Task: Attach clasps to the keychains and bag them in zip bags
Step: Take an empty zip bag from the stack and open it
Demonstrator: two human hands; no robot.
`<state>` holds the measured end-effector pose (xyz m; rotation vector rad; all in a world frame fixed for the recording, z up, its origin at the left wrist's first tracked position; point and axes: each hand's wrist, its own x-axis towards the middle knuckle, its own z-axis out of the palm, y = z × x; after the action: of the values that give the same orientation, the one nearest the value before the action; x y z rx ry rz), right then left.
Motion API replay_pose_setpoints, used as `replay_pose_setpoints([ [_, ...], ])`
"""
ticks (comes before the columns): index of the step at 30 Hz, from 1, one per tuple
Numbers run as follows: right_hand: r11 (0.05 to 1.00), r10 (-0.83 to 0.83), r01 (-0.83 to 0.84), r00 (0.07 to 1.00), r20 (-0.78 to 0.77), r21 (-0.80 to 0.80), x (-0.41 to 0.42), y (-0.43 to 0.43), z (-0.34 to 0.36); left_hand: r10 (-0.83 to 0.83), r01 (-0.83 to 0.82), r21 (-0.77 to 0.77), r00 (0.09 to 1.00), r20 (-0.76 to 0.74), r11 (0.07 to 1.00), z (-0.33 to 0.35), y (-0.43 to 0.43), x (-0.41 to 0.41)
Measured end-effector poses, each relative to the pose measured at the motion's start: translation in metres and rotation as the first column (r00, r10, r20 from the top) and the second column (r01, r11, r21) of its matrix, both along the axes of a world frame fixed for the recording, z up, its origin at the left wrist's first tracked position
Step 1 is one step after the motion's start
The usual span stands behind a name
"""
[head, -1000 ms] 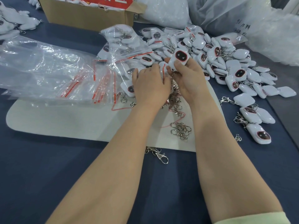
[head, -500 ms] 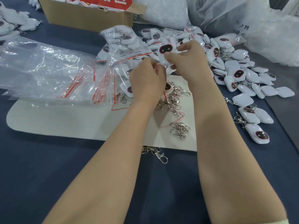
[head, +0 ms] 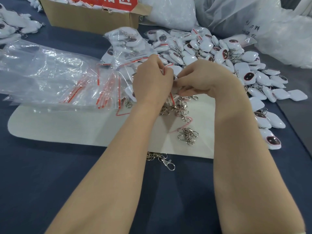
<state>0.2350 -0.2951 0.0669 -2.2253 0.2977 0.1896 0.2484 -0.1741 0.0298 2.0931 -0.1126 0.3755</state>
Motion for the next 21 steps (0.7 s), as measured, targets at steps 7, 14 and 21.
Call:
replay_pose_setpoints([
  [7, 0.934, 0.099, -0.143, 0.984, 0.149, 0.327, 0.000, 0.018, -0.018, -0.035, 0.032, 0.026, 0.993, 0.114, 0.999, 0.002, -0.002, 0.000],
  [14, 0.960, -0.228, 0.264, 0.930, 0.289, -0.093, 0.009, -0.006, -0.016, -0.034, 0.010, 0.203, 0.993, 0.113, 0.979, -0.017, -0.004, 0.010],
  [21, 0.816, -0.430, 0.447, 0.893, 0.130, -0.366, 0.007, -0.016, -0.050, -0.054, 0.021, 0.298, 0.993, 0.105, 0.954, -0.028, -0.005, 0.011],
])
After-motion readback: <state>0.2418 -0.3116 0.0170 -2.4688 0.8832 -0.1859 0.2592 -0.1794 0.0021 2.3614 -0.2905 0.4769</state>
